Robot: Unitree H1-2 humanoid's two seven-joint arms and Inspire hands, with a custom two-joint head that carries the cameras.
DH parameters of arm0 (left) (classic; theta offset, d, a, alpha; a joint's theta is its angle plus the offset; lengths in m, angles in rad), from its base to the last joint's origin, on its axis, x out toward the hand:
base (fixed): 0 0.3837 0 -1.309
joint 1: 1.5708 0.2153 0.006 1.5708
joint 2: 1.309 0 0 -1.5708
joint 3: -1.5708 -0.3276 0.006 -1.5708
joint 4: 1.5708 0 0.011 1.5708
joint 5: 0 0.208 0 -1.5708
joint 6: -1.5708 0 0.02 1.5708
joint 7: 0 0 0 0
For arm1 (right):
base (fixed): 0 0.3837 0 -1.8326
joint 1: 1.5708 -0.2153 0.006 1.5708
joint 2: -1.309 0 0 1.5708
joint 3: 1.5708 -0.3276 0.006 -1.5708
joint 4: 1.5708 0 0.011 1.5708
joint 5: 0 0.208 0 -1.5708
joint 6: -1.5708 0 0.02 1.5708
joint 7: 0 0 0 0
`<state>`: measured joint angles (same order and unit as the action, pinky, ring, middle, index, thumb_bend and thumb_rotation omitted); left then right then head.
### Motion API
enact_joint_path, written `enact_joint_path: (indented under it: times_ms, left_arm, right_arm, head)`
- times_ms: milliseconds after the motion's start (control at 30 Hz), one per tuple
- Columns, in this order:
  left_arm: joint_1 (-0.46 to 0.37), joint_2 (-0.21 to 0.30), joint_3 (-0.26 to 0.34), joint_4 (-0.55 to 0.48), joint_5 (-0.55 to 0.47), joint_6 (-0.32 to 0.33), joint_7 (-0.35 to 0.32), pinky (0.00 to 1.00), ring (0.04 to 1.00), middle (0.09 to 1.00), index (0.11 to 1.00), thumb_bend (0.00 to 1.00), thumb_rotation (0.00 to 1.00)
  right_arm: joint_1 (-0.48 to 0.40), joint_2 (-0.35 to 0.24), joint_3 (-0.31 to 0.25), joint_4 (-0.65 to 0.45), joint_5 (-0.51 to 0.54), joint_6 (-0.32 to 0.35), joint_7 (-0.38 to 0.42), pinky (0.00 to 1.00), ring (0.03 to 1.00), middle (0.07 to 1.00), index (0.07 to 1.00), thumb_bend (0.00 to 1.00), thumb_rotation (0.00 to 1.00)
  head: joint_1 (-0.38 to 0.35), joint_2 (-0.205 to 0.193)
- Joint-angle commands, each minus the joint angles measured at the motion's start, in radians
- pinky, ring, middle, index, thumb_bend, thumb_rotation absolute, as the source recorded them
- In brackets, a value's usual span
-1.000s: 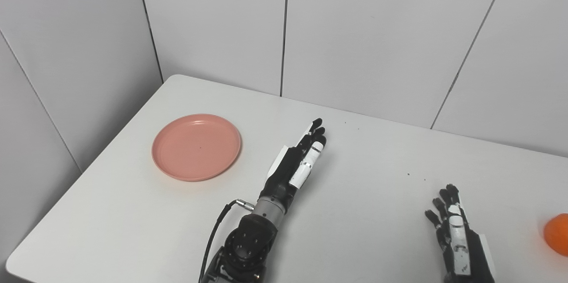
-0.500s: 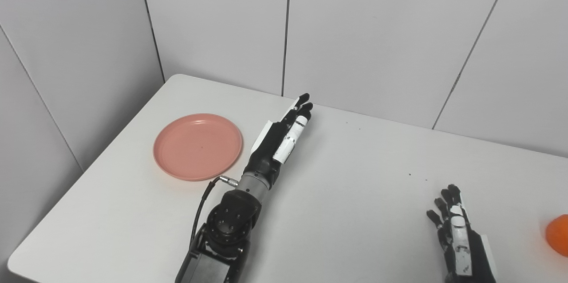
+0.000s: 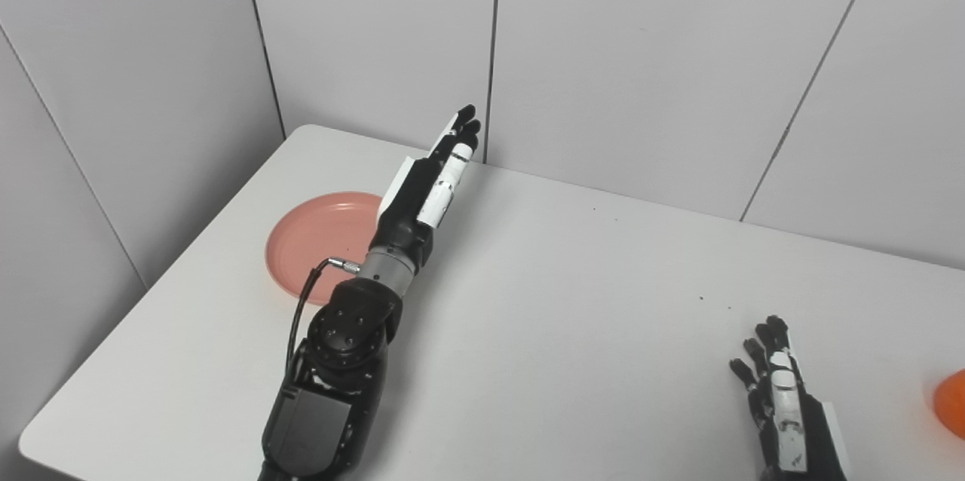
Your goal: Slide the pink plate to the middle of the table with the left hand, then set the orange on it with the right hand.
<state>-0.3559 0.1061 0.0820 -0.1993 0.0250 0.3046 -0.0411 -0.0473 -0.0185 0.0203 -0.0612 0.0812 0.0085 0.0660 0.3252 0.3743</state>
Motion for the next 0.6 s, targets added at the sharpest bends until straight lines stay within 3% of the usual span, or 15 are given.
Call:
enact_joint_path:
  times_ms: [0, 133, 300, 567]
  left_arm:
    - [-0.043, 0.023, 0.013, -0.030, -0.018, -0.012, -0.001, 1.00, 0.972, 0.977, 0.968, 0.41, 1.00]
    - [-0.036, 0.049, 0.052, -0.026, -0.044, -0.022, 0.004, 0.99, 0.963, 0.975, 0.962, 0.42, 1.00]
    - [-0.032, 0.073, 0.089, -0.039, -0.062, 0.013, 0.007, 0.98, 0.964, 0.974, 0.959, 0.46, 1.00]
    - [-0.029, 0.111, 0.133, -0.049, -0.069, 0.015, 0.004, 0.99, 0.966, 0.982, 0.979, 0.37, 1.00]
  right_arm:
    - [-0.011, -0.002, -0.006, -0.001, 0.011, -0.027, 0.007, 1.00, 0.986, 0.990, 0.994, 0.15, 1.00]
    - [-0.010, -0.007, -0.007, 0.000, 0.016, -0.028, 0.012, 1.00, 0.986, 0.989, 0.995, 0.15, 1.00]
    - [-0.006, -0.010, -0.004, -0.013, 0.014, -0.009, 0.011, 1.00, 0.993, 0.997, 1.000, 0.15, 1.00]
    - [-0.001, -0.010, -0.006, -0.017, 0.023, -0.013, 0.012, 1.00, 0.996, 0.995, 1.000, 0.13, 1.00]
  head:
    - [0.002, 0.001]
    - [0.008, 0.000]
    - [0.021, -0.007]
    - [0.023, -0.010]
